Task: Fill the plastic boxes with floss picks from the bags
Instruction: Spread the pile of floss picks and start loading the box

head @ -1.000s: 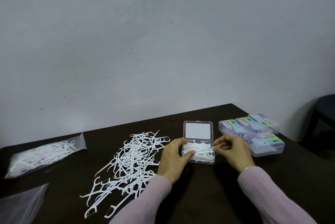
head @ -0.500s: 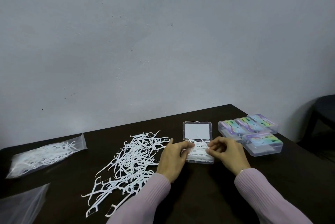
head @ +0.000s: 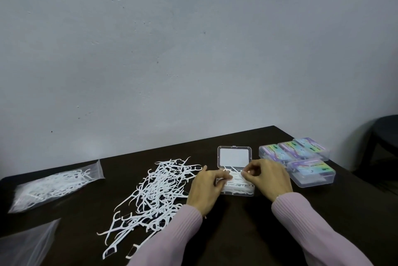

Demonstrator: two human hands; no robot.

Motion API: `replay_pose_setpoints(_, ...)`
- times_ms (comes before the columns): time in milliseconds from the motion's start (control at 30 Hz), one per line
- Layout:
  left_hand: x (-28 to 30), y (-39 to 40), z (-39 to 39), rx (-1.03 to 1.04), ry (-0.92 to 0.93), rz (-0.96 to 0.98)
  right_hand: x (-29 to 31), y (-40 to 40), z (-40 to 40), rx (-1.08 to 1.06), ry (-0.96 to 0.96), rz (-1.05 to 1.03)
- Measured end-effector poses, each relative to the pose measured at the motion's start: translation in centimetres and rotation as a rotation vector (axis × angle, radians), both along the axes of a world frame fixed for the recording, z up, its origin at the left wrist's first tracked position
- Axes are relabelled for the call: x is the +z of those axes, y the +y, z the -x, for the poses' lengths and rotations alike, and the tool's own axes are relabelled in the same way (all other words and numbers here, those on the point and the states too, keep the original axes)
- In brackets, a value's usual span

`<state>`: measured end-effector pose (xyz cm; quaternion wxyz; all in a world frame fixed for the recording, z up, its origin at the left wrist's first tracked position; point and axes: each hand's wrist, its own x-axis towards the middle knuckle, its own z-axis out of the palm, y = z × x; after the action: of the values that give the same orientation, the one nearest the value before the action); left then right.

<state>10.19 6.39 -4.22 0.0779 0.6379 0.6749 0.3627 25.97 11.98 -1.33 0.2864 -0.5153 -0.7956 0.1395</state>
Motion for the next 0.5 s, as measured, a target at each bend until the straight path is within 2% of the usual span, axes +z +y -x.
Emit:
replay_pose_setpoints(100, 0.0, -0.1, -0.1, -0.009, -0.05, -0.046, 0.1, 0.2, 0.8, 0.02, -0.121, 0.0)
replay_pose_setpoints(267, 0.1, -0.2, 0.2, -0.015, -0.194, -0.049, 0.3, 0.5, 1.3, 0.003, -0.16, -0.023)
replay_pose_setpoints(500, 0.2, -0.1, 0.4, -0.005, -0.167, -0.058, 0.5, 0.4, 1.1, 0.02, -0.012, -0.046)
